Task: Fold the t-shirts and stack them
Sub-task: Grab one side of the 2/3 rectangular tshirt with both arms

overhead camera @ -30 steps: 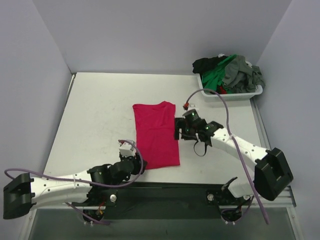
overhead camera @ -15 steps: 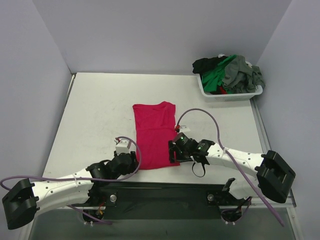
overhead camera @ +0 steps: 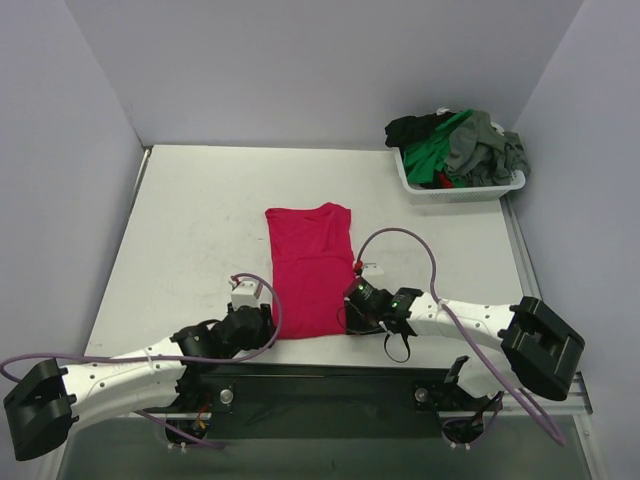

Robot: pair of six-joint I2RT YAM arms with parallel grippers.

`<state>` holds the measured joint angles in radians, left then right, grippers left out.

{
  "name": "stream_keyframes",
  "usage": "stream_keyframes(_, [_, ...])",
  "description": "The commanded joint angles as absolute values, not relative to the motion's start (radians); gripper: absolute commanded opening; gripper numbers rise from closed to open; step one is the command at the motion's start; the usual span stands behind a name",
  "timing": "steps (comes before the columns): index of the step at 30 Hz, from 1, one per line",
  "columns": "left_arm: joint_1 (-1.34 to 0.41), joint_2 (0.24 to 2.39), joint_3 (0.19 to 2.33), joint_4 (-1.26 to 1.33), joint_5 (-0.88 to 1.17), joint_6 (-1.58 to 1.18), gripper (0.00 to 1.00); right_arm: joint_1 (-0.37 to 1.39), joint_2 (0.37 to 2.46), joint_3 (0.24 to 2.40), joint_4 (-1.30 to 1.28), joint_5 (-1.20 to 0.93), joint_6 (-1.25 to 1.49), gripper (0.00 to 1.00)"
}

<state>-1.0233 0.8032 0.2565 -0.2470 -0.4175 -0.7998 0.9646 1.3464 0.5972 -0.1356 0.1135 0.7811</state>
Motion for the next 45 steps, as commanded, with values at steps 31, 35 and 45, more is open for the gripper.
stream_keyframes(31, [-1.017, 0.815, 0.206, -0.229, -0.298, -0.884, 0.49, 1.000, 1.361, 0.526, -0.080, 0.143, 0.854, 0.26])
stream_keyframes(35, [-1.022, 0.819, 0.202, -0.229, -0.284, -0.893, 0.48, 1.000, 1.353, 0.518, -0.080, 0.150, 0.859, 0.25])
stream_keyframes(45, [-1.035, 0.851, 0.209, -0.229, -0.282, -0.907, 0.28, 1.003, 1.328, 0.508, -0.080, 0.158, 0.862, 0.25])
